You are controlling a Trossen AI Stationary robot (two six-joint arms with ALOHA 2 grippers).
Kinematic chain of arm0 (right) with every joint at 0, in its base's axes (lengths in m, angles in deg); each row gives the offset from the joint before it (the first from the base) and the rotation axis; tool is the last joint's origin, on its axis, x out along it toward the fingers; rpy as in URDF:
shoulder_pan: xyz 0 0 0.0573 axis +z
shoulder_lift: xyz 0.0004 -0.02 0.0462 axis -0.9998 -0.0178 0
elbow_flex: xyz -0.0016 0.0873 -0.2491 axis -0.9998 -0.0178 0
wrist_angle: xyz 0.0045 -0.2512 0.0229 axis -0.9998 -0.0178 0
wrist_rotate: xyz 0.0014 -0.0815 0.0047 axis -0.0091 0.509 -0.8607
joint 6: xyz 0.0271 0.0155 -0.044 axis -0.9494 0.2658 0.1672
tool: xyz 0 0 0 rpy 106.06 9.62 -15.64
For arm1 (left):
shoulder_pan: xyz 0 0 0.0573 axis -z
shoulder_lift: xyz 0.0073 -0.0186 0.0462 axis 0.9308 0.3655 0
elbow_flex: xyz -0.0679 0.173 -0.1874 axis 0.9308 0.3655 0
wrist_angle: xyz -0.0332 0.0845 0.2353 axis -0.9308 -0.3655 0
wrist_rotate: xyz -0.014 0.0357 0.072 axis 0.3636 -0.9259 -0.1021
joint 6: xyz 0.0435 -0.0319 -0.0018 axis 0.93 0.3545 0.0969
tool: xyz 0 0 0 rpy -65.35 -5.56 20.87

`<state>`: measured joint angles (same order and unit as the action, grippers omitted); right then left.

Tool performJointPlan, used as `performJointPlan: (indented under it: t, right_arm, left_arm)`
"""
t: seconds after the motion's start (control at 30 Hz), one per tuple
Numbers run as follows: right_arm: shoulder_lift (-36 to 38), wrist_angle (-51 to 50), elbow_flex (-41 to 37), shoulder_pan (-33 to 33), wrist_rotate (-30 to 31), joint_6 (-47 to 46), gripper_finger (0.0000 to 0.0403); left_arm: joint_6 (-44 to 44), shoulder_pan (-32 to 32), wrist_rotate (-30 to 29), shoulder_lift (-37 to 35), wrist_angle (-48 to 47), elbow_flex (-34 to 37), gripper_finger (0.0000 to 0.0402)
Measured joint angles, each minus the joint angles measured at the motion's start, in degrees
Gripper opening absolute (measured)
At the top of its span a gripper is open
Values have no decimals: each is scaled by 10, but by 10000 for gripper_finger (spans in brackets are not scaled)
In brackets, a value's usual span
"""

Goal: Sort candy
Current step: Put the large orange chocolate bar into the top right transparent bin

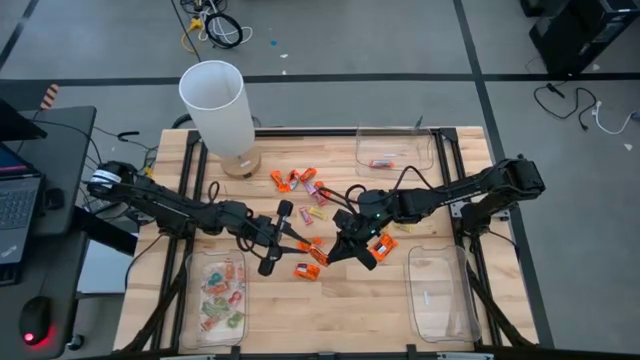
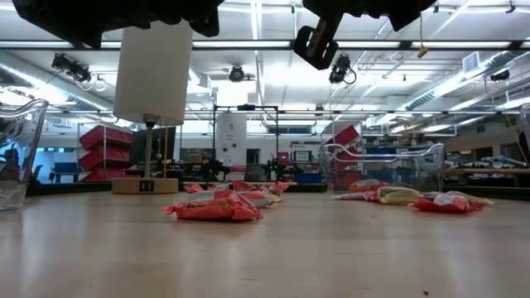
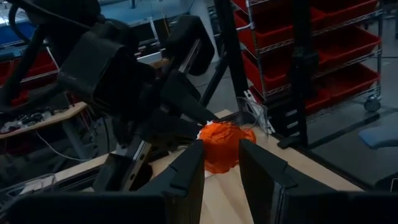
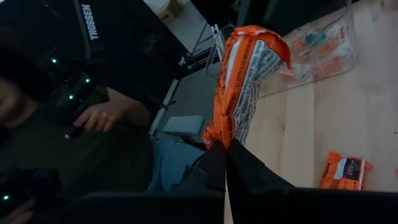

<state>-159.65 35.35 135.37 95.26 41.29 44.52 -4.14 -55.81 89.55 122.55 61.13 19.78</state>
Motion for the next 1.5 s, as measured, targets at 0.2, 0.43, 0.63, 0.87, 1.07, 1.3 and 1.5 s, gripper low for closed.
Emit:
performJointPlan:
  t: [0.2,0.43,0.63,0.87,1.07,1.3,1.5]
  right_arm:
    - [0,0,0,0,1,0,0]
    - [0,0,0,0,4,10,0]
    - [9,-64,0,0,-3,10,0]
    - [82,-252,0,-6,73,35,0]
    - [189,-442,0,-47,211,34,0]
    - [283,-547,0,-156,302,-10,0]
    - [307,-565,0,-276,314,-27,0]
  left_arm:
    - [0,0,-8,0,24,0,102]
    - [0,0,-25,0,30,0,102]
    - [1,0,-26,-22,16,1,102]
    - [1,1,-40,-100,-127,1,102]
    - [-1,5,-40,-158,-195,1,102]
    - [-3,5,-41,-170,-213,1,102]
    - [-3,5,-45,-170,-228,1,102]
